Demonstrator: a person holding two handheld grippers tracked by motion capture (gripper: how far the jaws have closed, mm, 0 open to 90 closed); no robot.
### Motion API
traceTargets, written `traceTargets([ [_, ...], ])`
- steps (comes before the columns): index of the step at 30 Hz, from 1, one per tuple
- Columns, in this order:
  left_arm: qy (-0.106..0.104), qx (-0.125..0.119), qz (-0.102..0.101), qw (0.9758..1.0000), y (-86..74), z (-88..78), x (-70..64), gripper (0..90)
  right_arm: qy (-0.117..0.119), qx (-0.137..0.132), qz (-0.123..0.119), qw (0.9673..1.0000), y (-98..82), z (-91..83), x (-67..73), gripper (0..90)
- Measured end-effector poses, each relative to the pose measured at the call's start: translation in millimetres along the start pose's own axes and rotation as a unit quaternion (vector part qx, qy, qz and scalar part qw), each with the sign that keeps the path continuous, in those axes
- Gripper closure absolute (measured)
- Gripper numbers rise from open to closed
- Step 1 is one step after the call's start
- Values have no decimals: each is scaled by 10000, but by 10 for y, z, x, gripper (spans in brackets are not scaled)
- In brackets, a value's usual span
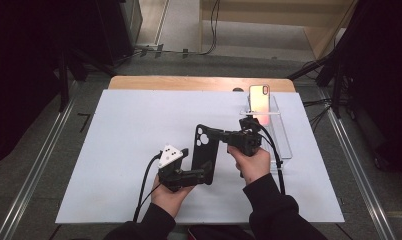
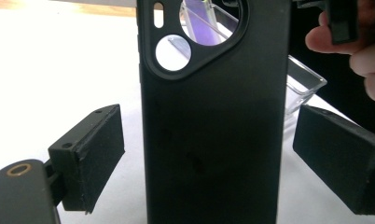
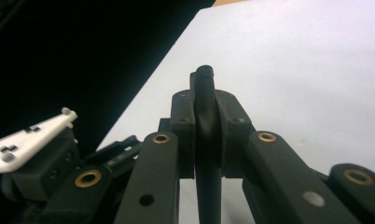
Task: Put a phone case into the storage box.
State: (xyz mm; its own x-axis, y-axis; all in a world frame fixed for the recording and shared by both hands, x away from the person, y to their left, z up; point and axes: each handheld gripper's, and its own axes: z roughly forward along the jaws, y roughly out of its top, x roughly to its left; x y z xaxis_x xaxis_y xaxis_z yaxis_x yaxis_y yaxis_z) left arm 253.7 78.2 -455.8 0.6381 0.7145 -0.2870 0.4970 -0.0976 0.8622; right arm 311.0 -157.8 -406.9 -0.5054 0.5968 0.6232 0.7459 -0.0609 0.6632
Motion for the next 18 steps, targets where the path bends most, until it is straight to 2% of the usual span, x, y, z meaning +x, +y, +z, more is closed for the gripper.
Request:
traceTargets([
  [3, -22, 100, 40, 9999, 52, -28, 7, 108, -121, -10, -190, 9997, 7, -40, 11, 771],
  [8, -120, 322, 46, 9994, 133, -59, 22, 110, -131, -3, -426, 9990, 13, -91, 21, 771],
  [12, -401, 502, -34, 9979, 196, -78, 84, 139, -123, 24, -746, 9971, 11, -134, 53, 771],
  [14, -498, 624, -9, 9968, 218, -89, 109, 150, -196, 61, -919, 9956, 4, -148, 71, 771],
  [16, -531, 721, 86, 9959, 235, -98, 120, 157, -183, 84, -969, 9951, -1, -158, 70, 771],
  [18, -629, 785, 93, 9949, 262, -107, 134, 168, -130, 95, -1018, 9947, -5, -169, 67, 771],
])
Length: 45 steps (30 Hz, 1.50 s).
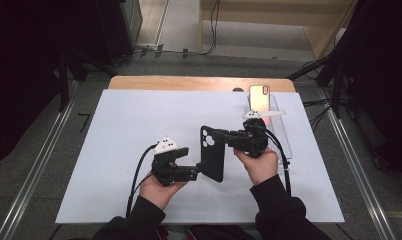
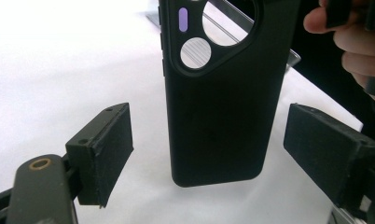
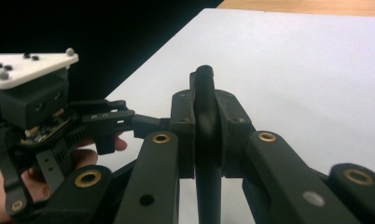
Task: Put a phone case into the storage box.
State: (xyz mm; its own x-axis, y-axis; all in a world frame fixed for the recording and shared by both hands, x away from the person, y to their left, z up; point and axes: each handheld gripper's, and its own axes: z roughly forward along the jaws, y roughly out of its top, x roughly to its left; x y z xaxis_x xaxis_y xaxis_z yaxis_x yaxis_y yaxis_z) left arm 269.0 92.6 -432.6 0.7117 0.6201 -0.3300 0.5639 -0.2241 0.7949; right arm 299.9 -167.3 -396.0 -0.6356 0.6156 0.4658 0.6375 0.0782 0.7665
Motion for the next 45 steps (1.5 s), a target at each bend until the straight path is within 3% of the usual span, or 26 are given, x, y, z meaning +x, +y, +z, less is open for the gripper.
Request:
traceTargets([
  [6, -264, 189, -16, 9995, 80, -49, 56, 183, 124, 12, -233, 9997, -14, -62, -3, 771],
  [10, -512, 183, -16, 9985, 134, -107, 103, 198, 314, 58, -445, 9985, -38, -113, -5, 771],
  [17, -786, 209, 277, 9963, 250, -190, 141, 221, 690, 131, -632, 9955, -77, -145, -11, 771],
  [20, -1021, 221, 391, 9938, 297, -217, 162, 221, 856, 197, -750, 9933, -84, -144, -19, 771],
  [25, -1472, 259, 561, 9872, 349, -244, 186, 220, 1014, 268, -981, 9896, -83, -133, -7, 771],
  [31, -1634, 389, 748, 9830, 380, -218, 177, 221, 1379, 332, -1032, 9845, -77, -108, 8, 771],
  [35, -1672, 435, 772, 9819, 393, -196, 170, 241, 1557, 412, -1082, 9810, -87, -80, 17, 771],
  [45, -1936, 496, 969, 9750, 421, -183, 196, 385, 1890, 502, -1141, 9740, -95, -47, 40, 771],
])
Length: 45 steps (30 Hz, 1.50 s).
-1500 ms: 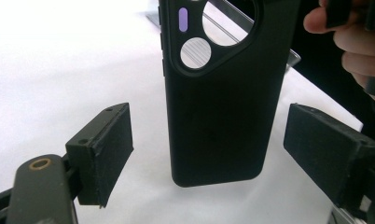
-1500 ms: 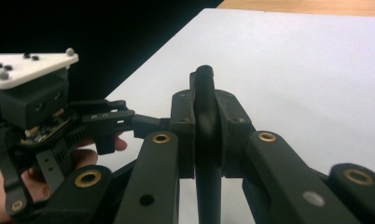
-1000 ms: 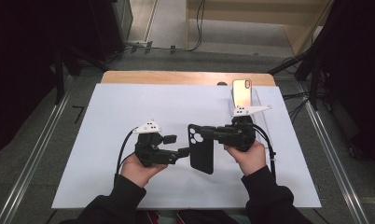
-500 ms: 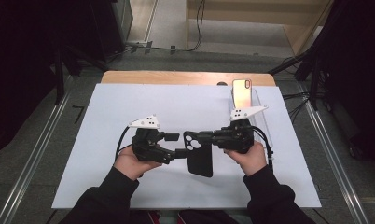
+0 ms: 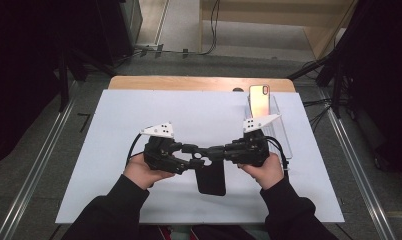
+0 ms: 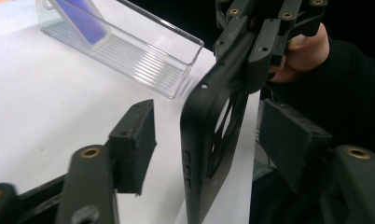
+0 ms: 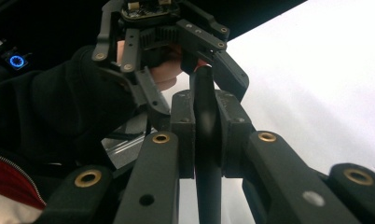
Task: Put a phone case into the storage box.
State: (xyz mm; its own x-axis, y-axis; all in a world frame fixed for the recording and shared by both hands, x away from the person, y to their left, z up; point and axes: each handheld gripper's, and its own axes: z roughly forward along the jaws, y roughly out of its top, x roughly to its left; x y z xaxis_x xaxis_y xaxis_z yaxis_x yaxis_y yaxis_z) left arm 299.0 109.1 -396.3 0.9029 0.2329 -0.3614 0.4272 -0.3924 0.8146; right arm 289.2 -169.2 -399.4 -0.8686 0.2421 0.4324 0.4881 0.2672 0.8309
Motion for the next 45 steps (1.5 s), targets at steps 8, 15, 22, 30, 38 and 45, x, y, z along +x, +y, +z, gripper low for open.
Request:
traceTargets([
  [8, -114, 24, 82, 9999, 21, -40, 35, 546, 220, -62, 54, 9997, -4, 11, -22, 771],
  [15, -624, 77, -85, 9980, 17, -50, 86, 692, 385, -71, 79, 9992, -15, 17, -51, 771],
  [22, -734, 7, 127, 9972, 20, -70, 91, 757, 520, -150, 115, 9985, -16, -6, -81, 764],
  [30, -690, -17, 242, 9973, 41, -80, 54, 771, 521, -188, 144, 9984, -1, -31, -73, 739],
  [38, -612, 57, 85, 9981, 38, -107, 68, 772, 292, -273, 210, 9990, 17, -44, -56, 519],
  [45, -359, 100, -101, 9993, 56, -157, 82, 772, -276, -346, -1, 9990, 28, -115, 9, 372],
])
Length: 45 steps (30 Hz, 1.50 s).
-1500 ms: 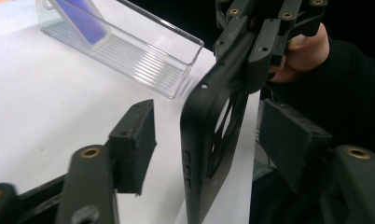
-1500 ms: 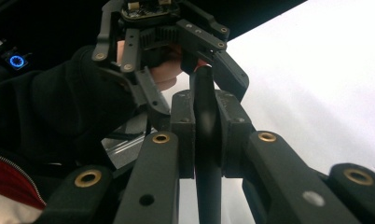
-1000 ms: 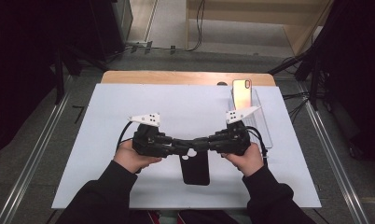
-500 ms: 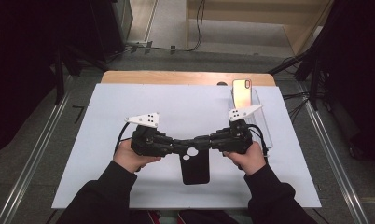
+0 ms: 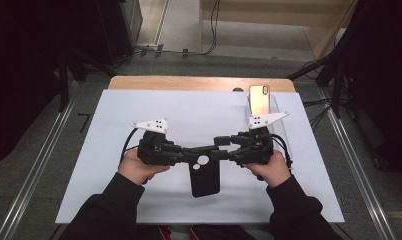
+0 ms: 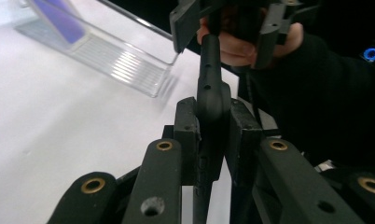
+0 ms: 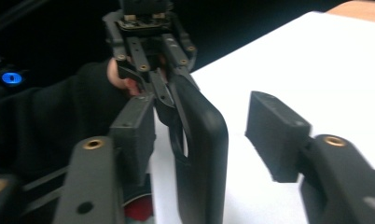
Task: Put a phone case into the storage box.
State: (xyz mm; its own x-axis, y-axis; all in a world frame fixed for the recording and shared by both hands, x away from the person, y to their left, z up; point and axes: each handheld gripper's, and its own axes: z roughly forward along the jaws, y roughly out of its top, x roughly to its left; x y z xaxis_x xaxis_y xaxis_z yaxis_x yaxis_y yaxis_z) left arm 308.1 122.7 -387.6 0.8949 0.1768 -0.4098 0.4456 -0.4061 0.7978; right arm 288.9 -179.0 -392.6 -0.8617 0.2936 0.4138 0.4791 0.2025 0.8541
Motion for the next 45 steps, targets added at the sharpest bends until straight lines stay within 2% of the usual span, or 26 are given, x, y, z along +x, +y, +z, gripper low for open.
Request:
traceTargets([
  [3, 266, 108, -14, 9996, 16, -1, -19, 771, -190, -34, -61, 9998, -5, -23, 26, 312],
  [7, 463, 86, -175, 9987, 41, -18, -26, 770, -513, 30, -272, 9983, -19, -37, 63, 256],
  [9, 563, 58, -235, 9981, 45, -27, -31, 771, -485, 48, -309, 9983, -29, -36, 79, 238],
  [13, 798, 28, -373, 9961, 50, -47, -25, 770, -575, 271, -335, 9974, -45, -4, 119, 200],
  [15, 854, -8, -428, 9954, 49, -58, -23, 770, -611, 261, -254, 9975, -65, 10, 118, 135],
  [18, 936, -48, -468, 9945, 50, -69, -22, 770, -783, 240, -264, 9963, -93, 24, 110, 0],
  [22, 1062, -125, -542, 9928, 50, -86, -19, 770, -1059, 55, -362, 9937, -148, 26, 111, 0],
  [27, 1303, -236, -722, 9886, 52, -111, -13, 770, -1271, 205, -208, 9915, -180, 29, 129, 0],
  [31, 1520, -297, -797, 9847, 49, -131, -6, 770, -1514, 185, -50, 9883, -214, 53, 156, 0],
  [37, 1808, -419, -854, 9789, 54, -158, -24, 770, -1684, 53, 46, 9857, -248, 79, 186, 0],
  [41, 1964, -486, -885, 9753, 57, -160, -38, 770, -1900, -34, 114, 9817, -256, 102, 212, 0],
  [45, 2059, -506, -938, 9727, 58, -161, -42, 769, -2100, -98, 124, 9776, -275, 134, 233, 0],
])
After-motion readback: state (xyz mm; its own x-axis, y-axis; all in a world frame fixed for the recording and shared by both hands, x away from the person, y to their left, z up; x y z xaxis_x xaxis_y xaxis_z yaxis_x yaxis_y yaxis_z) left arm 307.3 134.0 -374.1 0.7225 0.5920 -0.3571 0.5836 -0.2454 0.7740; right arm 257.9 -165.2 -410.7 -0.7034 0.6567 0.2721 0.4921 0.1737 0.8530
